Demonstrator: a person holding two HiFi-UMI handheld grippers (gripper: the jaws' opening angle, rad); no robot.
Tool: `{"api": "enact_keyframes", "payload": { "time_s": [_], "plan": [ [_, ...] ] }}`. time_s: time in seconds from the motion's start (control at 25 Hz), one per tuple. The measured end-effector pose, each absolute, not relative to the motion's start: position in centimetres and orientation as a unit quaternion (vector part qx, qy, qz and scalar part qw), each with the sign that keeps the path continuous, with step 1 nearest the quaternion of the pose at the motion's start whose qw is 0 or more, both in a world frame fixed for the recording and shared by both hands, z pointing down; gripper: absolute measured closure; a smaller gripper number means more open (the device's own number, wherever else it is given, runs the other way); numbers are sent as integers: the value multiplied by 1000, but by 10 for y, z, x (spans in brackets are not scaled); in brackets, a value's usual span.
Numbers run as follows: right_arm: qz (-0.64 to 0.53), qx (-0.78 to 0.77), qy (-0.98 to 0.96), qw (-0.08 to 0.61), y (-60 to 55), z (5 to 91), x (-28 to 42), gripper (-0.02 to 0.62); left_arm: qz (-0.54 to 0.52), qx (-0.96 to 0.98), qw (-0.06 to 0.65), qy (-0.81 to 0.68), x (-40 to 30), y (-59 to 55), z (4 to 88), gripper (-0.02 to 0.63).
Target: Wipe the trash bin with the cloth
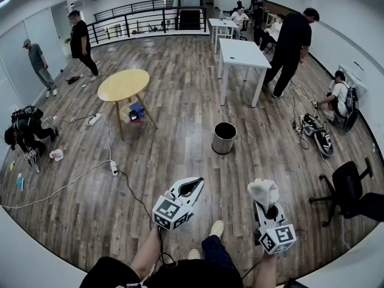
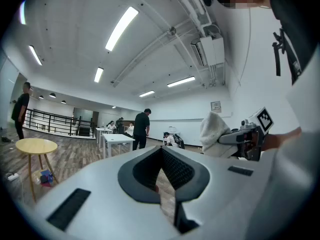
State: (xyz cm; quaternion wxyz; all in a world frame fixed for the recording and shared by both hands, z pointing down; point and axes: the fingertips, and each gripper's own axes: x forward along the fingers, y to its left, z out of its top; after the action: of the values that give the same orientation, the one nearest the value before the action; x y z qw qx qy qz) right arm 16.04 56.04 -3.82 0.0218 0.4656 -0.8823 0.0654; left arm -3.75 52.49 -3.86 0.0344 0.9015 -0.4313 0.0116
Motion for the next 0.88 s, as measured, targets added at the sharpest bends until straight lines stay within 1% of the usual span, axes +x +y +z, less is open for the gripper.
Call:
{"api": "enact_keyframes", "payload": {
  "time_s": [0.28,0.6,0.88],
  "plan": [
    [73,461,-884,20,460,-30,171,508,1,898,35,-439,-25,427,-43,609],
    [77,449,-890,18,330,-33,211,508,1,893,29,-449,16,301,-47,609],
    [68,426,-901,32,254,-25,201,508,5,887,32,-461,9,233,-40,609]
  ]
}}
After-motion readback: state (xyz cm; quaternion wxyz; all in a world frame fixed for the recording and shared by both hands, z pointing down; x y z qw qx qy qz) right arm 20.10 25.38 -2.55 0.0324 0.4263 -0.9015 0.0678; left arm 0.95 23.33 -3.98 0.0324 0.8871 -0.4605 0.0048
